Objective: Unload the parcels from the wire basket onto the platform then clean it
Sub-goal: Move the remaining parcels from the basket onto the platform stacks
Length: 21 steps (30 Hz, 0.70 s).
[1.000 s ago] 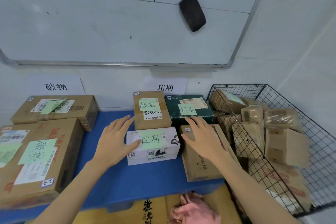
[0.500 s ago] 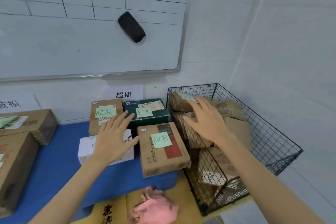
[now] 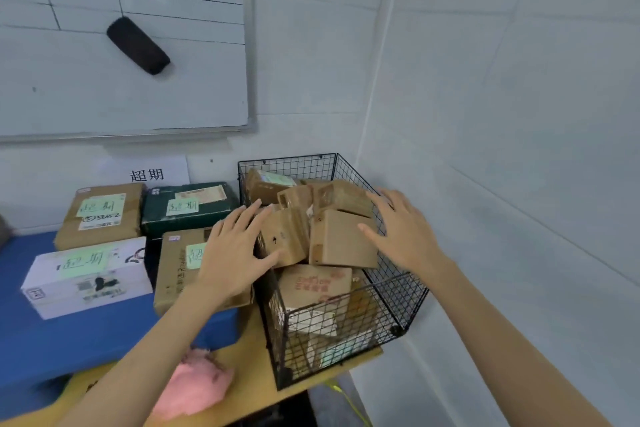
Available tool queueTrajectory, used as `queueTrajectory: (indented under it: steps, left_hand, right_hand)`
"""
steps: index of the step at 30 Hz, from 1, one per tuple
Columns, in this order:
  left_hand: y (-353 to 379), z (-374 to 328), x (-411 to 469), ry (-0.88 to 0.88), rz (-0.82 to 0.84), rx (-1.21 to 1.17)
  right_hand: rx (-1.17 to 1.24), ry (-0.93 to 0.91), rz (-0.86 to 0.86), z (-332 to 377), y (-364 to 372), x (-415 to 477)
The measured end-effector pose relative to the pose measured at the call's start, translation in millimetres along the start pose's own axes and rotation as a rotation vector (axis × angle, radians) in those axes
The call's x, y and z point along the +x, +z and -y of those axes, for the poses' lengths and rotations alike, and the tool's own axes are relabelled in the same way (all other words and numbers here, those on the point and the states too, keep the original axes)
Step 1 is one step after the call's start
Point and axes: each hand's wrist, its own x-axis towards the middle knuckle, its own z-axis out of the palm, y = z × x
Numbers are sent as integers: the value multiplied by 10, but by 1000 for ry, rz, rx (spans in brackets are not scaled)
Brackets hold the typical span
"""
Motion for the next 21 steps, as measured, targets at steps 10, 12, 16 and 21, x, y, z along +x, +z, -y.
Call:
queueTrajectory:
  steps: [10,12,16,21]
  left_hand:
    - [135,-535,474,20,31,3]
    - [217,-588,619,32,40,18]
    - [425,-669,909,51,62,25]
    - [682,-697,1244,42,82,8]
  right_hand:
    - [65,47,28,-641,154,42]
    - [58,50,36,-769,196,87]
    - [63,44,56,-978,284,263]
    - [66,-9,88,-1128,407,672]
